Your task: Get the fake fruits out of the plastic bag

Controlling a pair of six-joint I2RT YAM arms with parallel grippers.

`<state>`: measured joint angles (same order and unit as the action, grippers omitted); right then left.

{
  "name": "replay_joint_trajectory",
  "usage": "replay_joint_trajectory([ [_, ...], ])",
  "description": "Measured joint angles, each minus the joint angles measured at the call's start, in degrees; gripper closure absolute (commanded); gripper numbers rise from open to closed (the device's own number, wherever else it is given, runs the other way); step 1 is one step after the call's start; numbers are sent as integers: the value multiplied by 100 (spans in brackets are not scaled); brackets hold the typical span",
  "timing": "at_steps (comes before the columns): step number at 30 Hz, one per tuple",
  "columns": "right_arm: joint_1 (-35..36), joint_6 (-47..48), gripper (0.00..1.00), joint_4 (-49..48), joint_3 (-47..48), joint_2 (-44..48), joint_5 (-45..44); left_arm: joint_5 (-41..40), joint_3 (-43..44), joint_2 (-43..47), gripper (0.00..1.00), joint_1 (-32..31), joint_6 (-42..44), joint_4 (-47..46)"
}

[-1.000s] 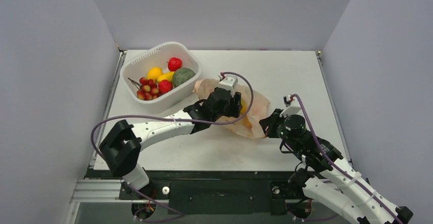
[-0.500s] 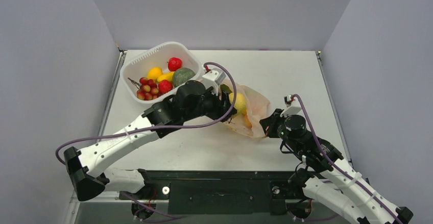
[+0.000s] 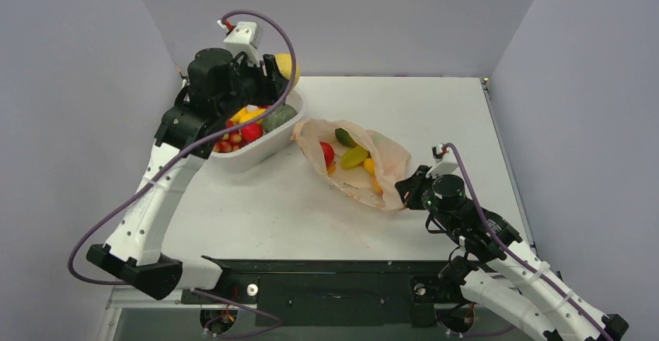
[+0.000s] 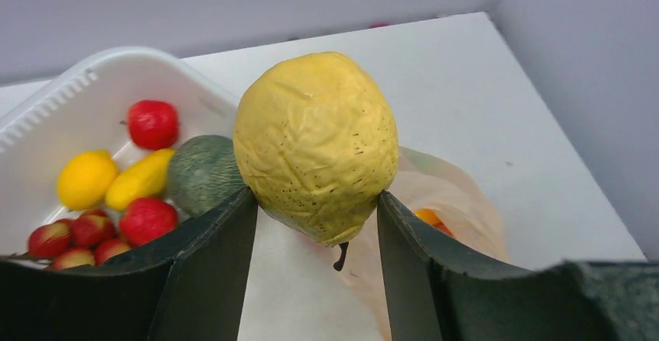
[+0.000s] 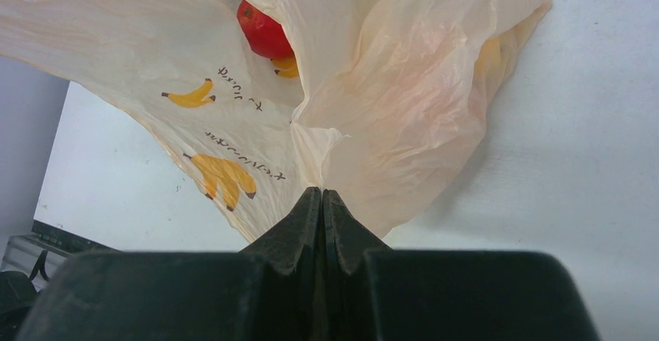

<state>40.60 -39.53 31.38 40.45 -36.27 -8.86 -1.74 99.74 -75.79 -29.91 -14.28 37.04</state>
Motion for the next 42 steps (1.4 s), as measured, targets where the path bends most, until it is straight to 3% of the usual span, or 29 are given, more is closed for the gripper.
replay_joint_trajectory([
  [5,0,-4,100,0,0,-83,-17,195,-157,-684,73,1154,92,-105],
  [13,0,-2,100,0,0,-208,-20,256,-627,-2194,75,2271,107,-682],
  [20,0,2,100,0,0,-212,-22,407,-520,-3637,75,2586,15,-1176],
  [25,0,4,100,0,0,-210,-24,463,-487,-4030,73,2601,-179,-1366],
  [27,0,2,100,0,0,-210,-24,466,-490,-4015,70,2605,-240,-1475],
  [33,0,33,100,0,0,-225,-22,581,-857,-3543,44,2627,-439,-1687],
  [37,0,98,100,0,7,-319,-20,916,-1703,-2430,37,2627,-675,-1679],
  [42,0,197,100,-4,7,-380,17,1670,-3115,-354,36,2544,-1075,-1875],
])
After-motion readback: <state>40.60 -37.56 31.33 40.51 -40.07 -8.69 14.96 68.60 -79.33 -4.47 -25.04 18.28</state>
